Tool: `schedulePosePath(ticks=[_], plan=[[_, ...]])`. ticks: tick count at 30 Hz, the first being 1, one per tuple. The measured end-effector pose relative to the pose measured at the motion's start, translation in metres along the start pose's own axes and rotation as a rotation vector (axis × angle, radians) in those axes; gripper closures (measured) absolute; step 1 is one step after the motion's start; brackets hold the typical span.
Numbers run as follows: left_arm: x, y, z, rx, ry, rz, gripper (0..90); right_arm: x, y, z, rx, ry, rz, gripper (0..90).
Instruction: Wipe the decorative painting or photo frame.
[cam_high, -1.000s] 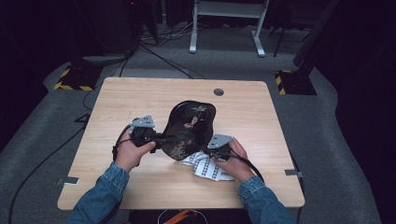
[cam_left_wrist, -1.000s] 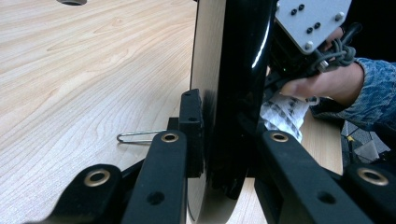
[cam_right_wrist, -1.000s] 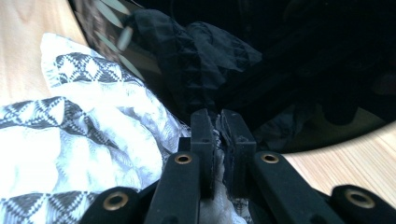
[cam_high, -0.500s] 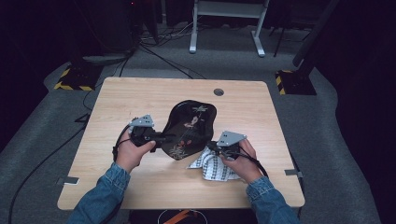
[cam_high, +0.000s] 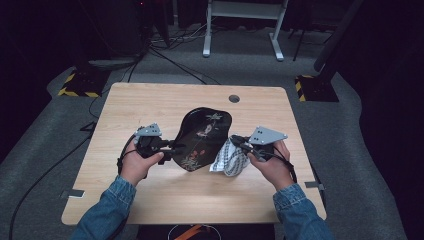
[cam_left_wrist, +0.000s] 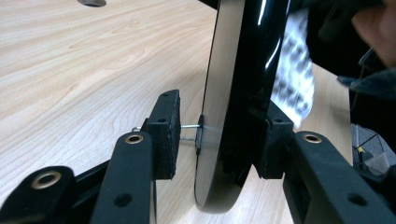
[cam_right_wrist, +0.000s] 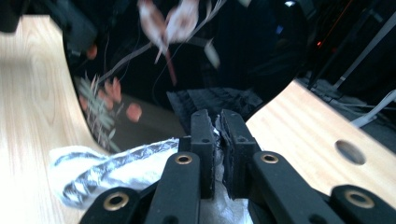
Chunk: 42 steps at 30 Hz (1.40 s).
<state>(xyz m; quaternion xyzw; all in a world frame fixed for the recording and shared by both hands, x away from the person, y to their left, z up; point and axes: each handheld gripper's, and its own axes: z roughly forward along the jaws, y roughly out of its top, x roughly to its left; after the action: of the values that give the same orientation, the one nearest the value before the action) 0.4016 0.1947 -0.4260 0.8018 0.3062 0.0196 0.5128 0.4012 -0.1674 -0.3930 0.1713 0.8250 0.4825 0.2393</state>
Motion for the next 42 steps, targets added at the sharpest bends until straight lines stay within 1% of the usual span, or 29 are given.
schedulePosePath(ticks=[3,7,8,11,14,19,20,21,23,24,25,27,30,31,34,35,36,38,42], plan=[[0.001,-0.003,0.0,0.01,-0.003,-0.004,59.2,-0.004,0.012,-0.006,-0.03,-0.018,0.007,85.3],[0.0,-0.004,0.0,0.016,-0.003,-0.005,59.7,-0.01,0.028,-0.011,-0.074,-0.037,0.029,85.5],[0.001,-0.005,0.0,0.019,0.002,-0.004,59.7,-0.01,0.028,-0.011,-0.074,-0.037,0.029,85.5],[0.002,-0.007,0.0,0.025,-0.003,-0.007,58.8,-0.013,0.04,-0.012,-0.097,-0.049,0.041,85.5],[0.002,-0.008,0.002,0.032,-0.007,-0.006,59.7,-0.016,0.05,-0.011,-0.119,-0.06,0.048,85.5],[0.002,-0.009,0.004,0.036,-0.009,0.005,61.8,-0.018,0.069,-0.008,-0.145,-0.073,0.039,85.5],[0.002,-0.009,0.004,0.036,-0.009,0.005,62.2,-0.018,0.073,-0.008,-0.153,-0.071,0.039,85.5],[0.002,-0.009,0.004,0.034,-0.01,0.007,62.2,-0.018,0.073,-0.008,-0.153,-0.071,0.039,85.5],[0.002,-0.009,0.005,0.027,-0.016,0.014,64.7,-0.017,0.081,-0.005,-0.167,-0.069,0.039,85.5],[0.002,-0.009,0.005,0.026,-0.022,0.021,68.7,-0.016,0.085,-0.003,-0.172,-0.066,0.036,85.5],[0.001,-0.009,0.005,0.024,-0.015,0.033,71.8,-0.015,0.087,-0.002,-0.17,-0.064,0.032,85.5],[-0.001,-0.008,0.005,0.024,-0.018,0.052,76.8,-0.012,0.094,0.002,-0.179,-0.057,0.019,85.5],[-0.002,-0.008,0.005,0.025,-0.018,0.057,78.6,-0.008,0.103,0.006,-0.188,-0.044,0.008,85.4],[-0.002,-0.007,0.006,0.029,-0.024,0.062,78.6,-0.008,0.103,0.006,-0.188,-0.044,0.008,85.4],[-0.005,-0.007,0.007,0.039,-0.013,0.084,80.0,-0.004,0.114,0.013,-0.196,-0.029,-0.004,85.5],[-0.005,-0.007,0.007,0.039,-0.013,0.084,80.0,-0.004,0.114,0.013,-0.196,-0.029,-0.004,85.5],[-0.005,-0.006,0.007,0.04,-0.013,0.086,80.0,-0.002,0.12,0.016,-0.2,-0.018,-0.008,85.5],[-0.004,-0.007,0.007,0.041,-0.017,0.09,80.1,-0.001,0.124,0.019,-0.202,-0.014,-0.013,85.5],[-0.003,-0.007,0.007,0.041,-0.019,0.093,80.1,0.0,0.13,0.025,-0.205,0.003,-0.009,85.5]])
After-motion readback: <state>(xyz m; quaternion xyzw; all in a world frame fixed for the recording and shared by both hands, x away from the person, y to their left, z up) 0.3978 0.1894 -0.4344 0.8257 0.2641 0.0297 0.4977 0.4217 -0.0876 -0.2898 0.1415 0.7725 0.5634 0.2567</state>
